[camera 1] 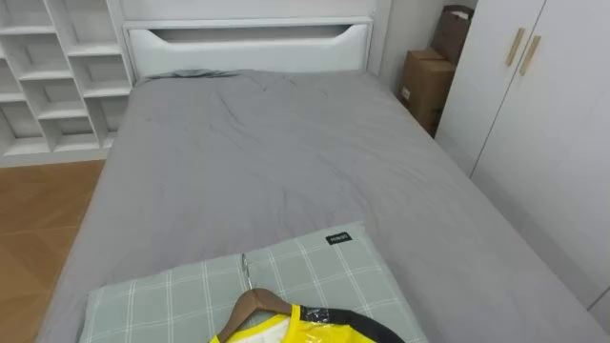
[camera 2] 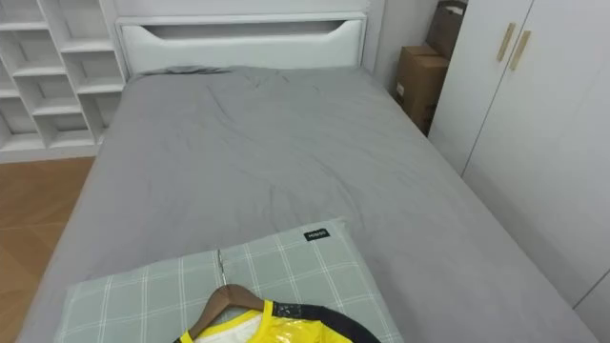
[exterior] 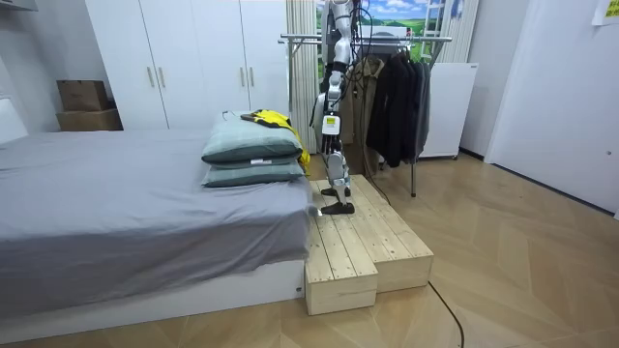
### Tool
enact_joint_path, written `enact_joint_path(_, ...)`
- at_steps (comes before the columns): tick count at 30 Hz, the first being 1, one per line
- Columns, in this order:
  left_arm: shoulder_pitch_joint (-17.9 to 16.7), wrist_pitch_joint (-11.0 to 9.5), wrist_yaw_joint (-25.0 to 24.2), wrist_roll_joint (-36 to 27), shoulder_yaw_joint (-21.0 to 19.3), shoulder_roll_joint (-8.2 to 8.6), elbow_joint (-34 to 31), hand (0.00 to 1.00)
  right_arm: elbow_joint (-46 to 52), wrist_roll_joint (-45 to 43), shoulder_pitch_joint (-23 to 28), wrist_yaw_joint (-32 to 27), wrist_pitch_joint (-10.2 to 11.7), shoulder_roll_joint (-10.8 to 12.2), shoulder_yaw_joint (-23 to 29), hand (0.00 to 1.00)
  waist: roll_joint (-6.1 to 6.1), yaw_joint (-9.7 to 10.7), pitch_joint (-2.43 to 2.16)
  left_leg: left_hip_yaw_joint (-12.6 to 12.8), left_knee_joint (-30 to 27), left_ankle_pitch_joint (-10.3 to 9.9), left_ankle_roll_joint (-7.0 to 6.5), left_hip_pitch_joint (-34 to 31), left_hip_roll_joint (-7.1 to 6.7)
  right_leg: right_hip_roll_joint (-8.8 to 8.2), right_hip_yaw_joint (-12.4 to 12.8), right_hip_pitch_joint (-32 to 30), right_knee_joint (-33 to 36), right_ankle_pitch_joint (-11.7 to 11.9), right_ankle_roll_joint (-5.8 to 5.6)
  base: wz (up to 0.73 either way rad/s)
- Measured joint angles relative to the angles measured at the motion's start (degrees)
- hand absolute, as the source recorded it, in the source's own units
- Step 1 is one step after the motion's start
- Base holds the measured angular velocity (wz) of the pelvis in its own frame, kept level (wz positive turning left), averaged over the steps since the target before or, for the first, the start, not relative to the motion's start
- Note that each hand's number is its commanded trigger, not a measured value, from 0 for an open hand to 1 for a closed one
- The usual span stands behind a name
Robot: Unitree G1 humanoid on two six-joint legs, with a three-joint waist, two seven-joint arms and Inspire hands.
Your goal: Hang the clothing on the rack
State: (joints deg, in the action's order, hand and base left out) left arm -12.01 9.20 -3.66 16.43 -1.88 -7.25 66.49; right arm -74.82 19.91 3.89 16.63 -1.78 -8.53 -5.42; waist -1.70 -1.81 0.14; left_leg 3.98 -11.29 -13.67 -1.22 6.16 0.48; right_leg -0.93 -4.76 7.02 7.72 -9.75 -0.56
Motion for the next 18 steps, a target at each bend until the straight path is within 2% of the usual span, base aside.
enact_joint_path(18,-0.1,-0.5,-0.4,0.0,0.3,0.01,0.1,0.00,-0.4,1.9,0.1,0.0,0.0,0.0,0.5,0.00,0.36,0.0,0.04,0.1,0.1,0.0,0.00,0.3,0.01,0.00,-0.1,0.1,0.0,0.0,0.00,0.00)
